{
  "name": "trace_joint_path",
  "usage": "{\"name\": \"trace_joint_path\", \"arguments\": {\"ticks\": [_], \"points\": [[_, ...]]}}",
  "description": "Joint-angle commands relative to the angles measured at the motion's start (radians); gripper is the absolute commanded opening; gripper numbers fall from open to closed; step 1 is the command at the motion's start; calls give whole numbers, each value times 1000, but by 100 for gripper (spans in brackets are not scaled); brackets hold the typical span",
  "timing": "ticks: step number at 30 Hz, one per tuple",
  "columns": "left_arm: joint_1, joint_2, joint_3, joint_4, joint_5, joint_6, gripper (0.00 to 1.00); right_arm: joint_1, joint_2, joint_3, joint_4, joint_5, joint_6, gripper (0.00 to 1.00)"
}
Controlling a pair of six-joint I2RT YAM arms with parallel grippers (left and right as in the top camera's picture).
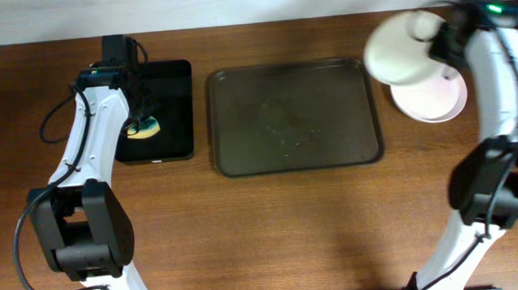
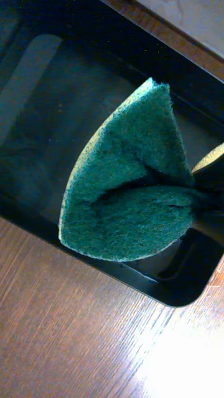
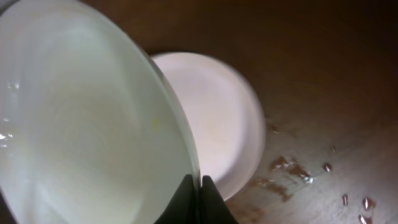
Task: Clean dirty plates on tray and stack at the side
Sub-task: 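Lift the cream plate with right gripper, stack on pink plate, then release the cream plate and raise the right gripper away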
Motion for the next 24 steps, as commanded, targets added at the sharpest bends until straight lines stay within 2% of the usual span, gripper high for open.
{"name": "trace_joint_path", "arguments": {"ticks": [1, 7, 15, 18, 21, 22, 23, 24], "points": [[0, 3, -2, -2, -3, 16, 0, -122, -27, -150, 74, -102, 93, 4], [0, 3, -2, 0, -4, 16, 0, -263, -27, -337, 268, -305, 93, 4], [0, 3, -2, 10, -3, 16, 0, -218, -27, -374, 330, -307, 92, 5], [0, 3, -2, 10, -3, 16, 0, -182, -27, -374, 330, -285, 89, 22], [0, 3, -2, 9, -3, 16, 0, -164, -27, -374, 319, -242, 89, 22], [0, 3, -2, 10, -3, 16, 0, -161, -27, -374, 316, -240, 89, 30], [0, 3, -2, 10, -3, 16, 0, -161, -27, -373, 314, -241, 89, 43], [0, 3, -2, 10, -3, 16, 0, -161, -27, -373, 309, -248, 89, 47]]}}
